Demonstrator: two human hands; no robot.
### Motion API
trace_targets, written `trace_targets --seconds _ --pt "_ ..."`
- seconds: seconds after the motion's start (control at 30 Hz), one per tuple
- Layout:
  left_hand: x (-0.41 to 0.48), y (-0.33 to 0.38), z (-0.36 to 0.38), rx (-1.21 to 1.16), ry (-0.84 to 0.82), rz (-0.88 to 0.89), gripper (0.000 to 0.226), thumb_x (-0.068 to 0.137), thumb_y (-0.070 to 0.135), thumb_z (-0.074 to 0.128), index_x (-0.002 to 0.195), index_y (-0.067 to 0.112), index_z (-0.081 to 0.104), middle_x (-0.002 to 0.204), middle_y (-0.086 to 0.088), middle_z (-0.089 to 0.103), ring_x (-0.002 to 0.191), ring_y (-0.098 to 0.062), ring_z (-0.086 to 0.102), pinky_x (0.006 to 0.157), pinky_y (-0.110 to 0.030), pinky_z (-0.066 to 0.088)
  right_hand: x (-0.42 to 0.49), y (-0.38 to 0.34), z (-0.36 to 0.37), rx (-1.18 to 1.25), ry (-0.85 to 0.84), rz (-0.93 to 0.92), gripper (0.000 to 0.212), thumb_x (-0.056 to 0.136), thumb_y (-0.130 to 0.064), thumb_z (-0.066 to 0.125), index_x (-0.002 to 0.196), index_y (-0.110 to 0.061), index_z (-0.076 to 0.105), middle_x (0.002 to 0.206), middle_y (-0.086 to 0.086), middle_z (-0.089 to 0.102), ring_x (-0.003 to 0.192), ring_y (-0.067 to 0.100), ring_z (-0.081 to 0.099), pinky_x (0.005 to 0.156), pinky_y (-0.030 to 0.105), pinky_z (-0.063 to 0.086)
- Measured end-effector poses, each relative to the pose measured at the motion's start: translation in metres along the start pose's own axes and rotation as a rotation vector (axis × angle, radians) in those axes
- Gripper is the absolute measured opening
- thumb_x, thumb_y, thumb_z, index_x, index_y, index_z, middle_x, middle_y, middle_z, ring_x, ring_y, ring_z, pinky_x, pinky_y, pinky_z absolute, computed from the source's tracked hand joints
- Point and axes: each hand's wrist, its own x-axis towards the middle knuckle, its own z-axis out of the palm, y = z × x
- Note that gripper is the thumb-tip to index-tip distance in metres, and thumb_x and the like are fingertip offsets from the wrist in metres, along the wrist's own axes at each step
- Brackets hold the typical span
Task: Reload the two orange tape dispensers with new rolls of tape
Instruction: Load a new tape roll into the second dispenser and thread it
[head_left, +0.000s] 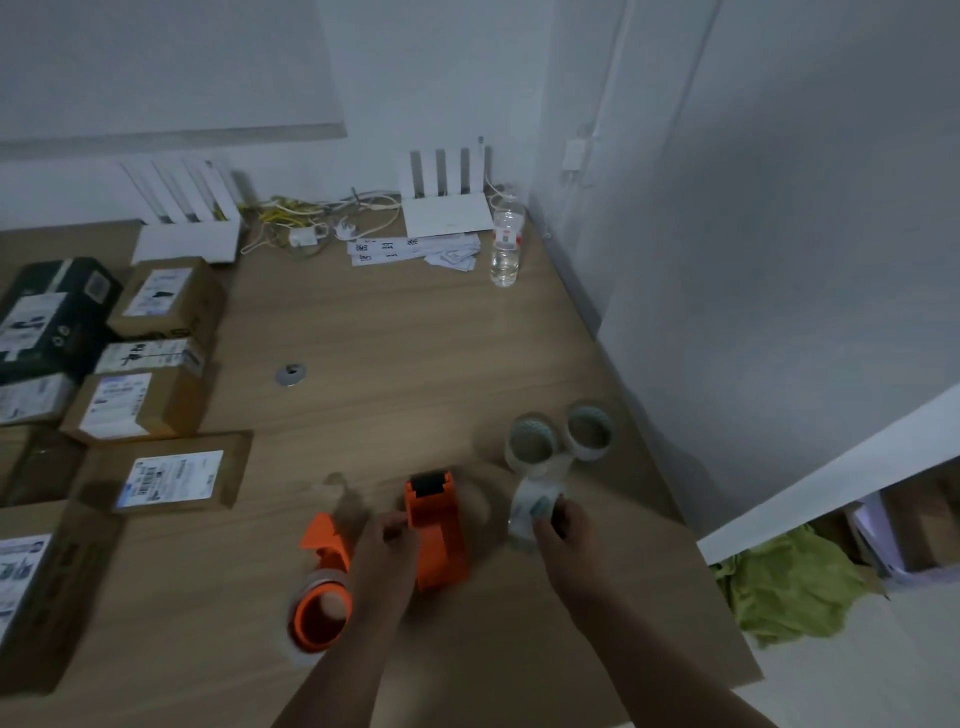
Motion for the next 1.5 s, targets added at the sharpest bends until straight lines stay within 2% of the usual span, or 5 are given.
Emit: trace_targets --seconds 0.4,0.63,1.07,1.23,1.5 --pt "-0.011 -0.005 -0.002 -0.203 -0.211 -0.132 0.022 0.097 0.029 0.053 0.087 0.023 0.072 0.090 0.001 0.073 0.082 -0.008 0.066 0.064 -0.024 0.048 -0.015 -0.006 0.038 0.288 -0.376 0.022 0.033 0.089 -0.020 0.051 0.101 0.010 0.058 0.087 0.007 0.062 0.068 -0.007 0.059 0.063 0.012 0.047" --pt "-0.019 0.012 -0.018 -0.148 -0.214 0.054 0.021 0.099 0.023 0.051 0.083 0.028 0.063 0.082 0.013 0.063 0.076 0.002 0.054 0.066 -0.015 0.042 -0.019 -0.013 0.040 0.287 -0.422 0.039 0.037 0.090 -0.032 0.053 0.111 -0.003 0.063 0.112 0.019 0.068 0.098 0.019 0.062 0.082 0.028 0.050" --pt "-0.031 0.028 -0.039 -0.328 -0.165 0.163 0.029 0.100 0.011 0.047 0.078 0.018 0.065 0.075 0.002 0.064 0.073 -0.007 0.061 0.057 -0.005 0.044 -0.027 -0.051 0.053 0.396 -0.492 -0.089 0.025 0.090 -0.018 0.053 0.106 -0.004 0.066 0.100 0.002 0.069 0.091 0.009 0.061 0.077 0.023 0.048" --pt "-0.037 0.037 -0.044 -0.392 -0.223 0.180 0.032 0.101 0.008 0.043 0.081 0.025 0.060 0.081 0.006 0.061 0.068 0.015 0.061 0.064 0.002 0.044 -0.034 -0.068 0.057 0.334 -0.498 -0.225 0.026 0.099 -0.005 0.046 0.115 -0.007 0.066 0.110 0.004 0.071 0.102 0.008 0.064 0.088 0.021 0.050" --pt "-0.032 0.032 -0.042 -0.413 -0.277 0.232 0.038 0.081 0.041 0.069 0.112 0.019 0.067 0.107 -0.010 0.075 0.103 -0.028 0.071 0.093 -0.054 0.055 -0.015 -0.091 0.062 0.279 -0.300 -0.122 0.025 0.095 -0.024 0.051 0.078 -0.014 0.065 0.071 0.002 0.067 0.070 0.012 0.061 0.067 0.036 0.049"
